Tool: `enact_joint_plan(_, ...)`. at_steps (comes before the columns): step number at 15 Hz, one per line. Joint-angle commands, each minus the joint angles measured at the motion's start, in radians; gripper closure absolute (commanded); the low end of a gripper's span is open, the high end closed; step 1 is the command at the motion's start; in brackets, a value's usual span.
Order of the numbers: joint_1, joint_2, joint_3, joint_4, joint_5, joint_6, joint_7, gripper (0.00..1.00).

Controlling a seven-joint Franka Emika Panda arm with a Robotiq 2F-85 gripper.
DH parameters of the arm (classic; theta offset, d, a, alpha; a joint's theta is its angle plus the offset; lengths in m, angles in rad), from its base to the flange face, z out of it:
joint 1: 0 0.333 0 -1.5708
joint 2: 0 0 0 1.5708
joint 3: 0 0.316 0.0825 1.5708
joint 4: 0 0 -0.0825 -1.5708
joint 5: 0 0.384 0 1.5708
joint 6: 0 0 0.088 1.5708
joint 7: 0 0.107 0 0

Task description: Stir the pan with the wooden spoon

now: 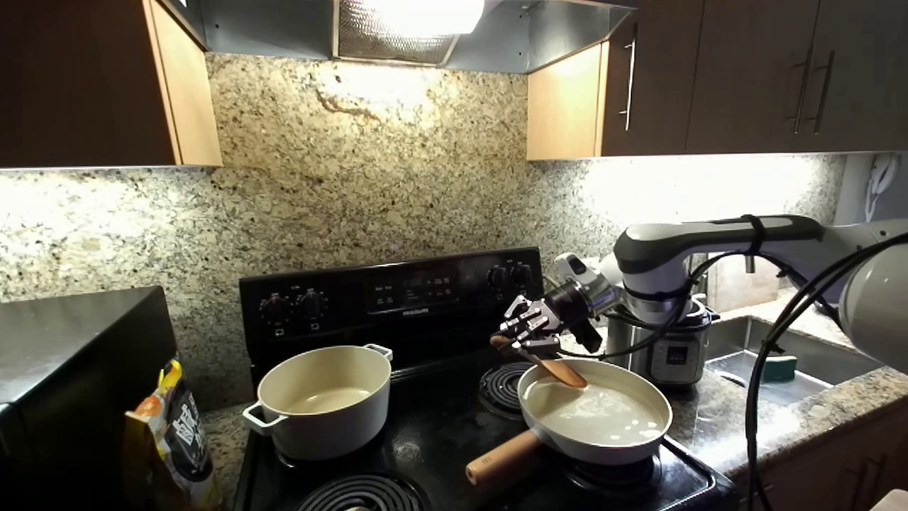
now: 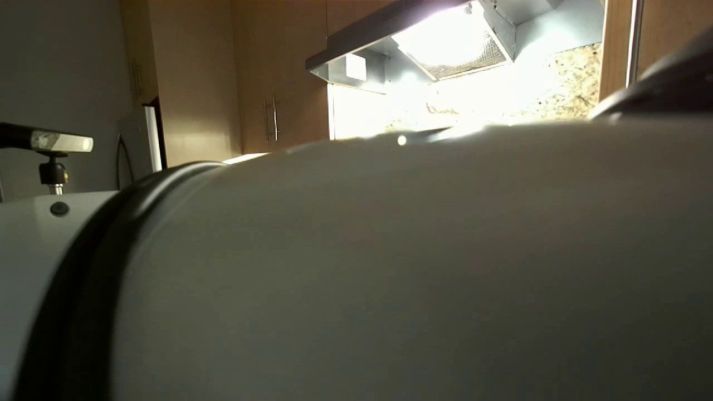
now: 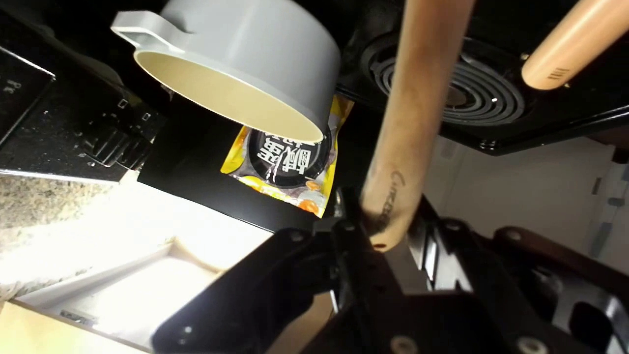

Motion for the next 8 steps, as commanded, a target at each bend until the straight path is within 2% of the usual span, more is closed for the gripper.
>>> enact_joint_plan(1,0.079,-0.076,0.057,0.09,0.106,-0.134,-0.038,0.88)
enact_joint_plan(5,0.168,-0.102,0.053,0.193,0.189,-0.27,-0.047,0.88)
enact_joint_plan(8,0.179,-0.125,0.036,0.208,0.245,-0.301,-0.041,0.88)
